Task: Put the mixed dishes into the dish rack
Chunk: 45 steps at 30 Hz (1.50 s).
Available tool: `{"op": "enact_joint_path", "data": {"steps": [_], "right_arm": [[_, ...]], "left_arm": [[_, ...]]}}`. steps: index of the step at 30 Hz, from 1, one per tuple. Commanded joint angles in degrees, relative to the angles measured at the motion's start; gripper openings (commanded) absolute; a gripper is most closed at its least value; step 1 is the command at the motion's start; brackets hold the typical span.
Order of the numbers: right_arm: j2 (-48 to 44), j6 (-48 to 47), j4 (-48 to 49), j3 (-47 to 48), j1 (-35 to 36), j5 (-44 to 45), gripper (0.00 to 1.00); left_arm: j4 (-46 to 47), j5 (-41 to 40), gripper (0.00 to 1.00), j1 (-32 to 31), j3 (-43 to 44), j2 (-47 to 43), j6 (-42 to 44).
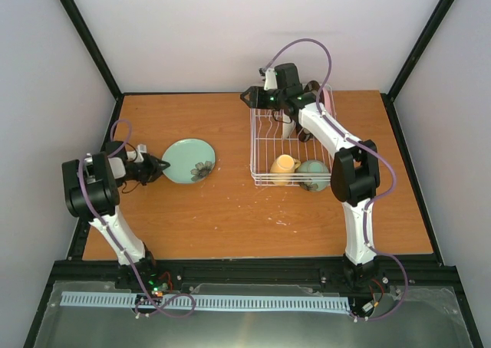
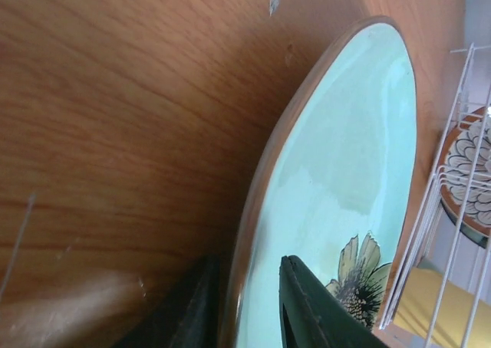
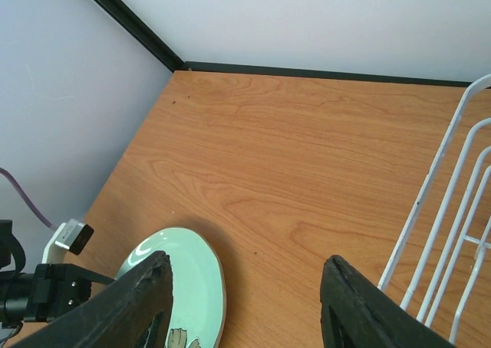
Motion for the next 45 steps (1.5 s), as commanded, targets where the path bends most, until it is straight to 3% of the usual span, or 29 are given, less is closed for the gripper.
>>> {"op": "enact_joint_path", "data": {"steps": [1, 7, 17, 27, 32, 36, 45], "right_arm": [[-1.76, -1.21, 0.13, 2.1, -0.31, -1.0, 0.52], [0.02, -1.35, -1.04, 4.84, -0.23, -2.82, 0.53], [1.52, -2.37, -1.81, 6.22, 0.78, -6.09, 0.53], [2.81, -5.14, -5.28, 8.88, 2.3, -7.46, 0.53], [4.57, -5.24, -6.51, 10.53, 2.51, -14.7, 0.54], [5.58, -4.73, -6.89, 11.07, 3.26, -21.55, 0.54], [6.0, -4.14, -6.29, 10.49, 7.42, -27.87, 0.55]], "left_arm": [[1.46, 0.53, 0.19, 0.05, 1.79, 2.04, 0.19], [0.91, 0.85, 0.01, 0.05, 1.86, 0.7, 0.58], [-1.62, 2.02, 0.01, -0.01, 3.91, -4.49, 0.76], [-8.71, 2.45, 0.01, -0.32, 15.82, -11.76, 1.33], [-11.5, 0.6, 0.01, -1.86, 21.27, -16.8, 4.82], [-12.15, 3.54, 0.01, -2.05, 23.05, -19.1, 5.54], [-8.43, 8.37, 0.01, -3.02, 20.31, -22.57, 3.29]]}}
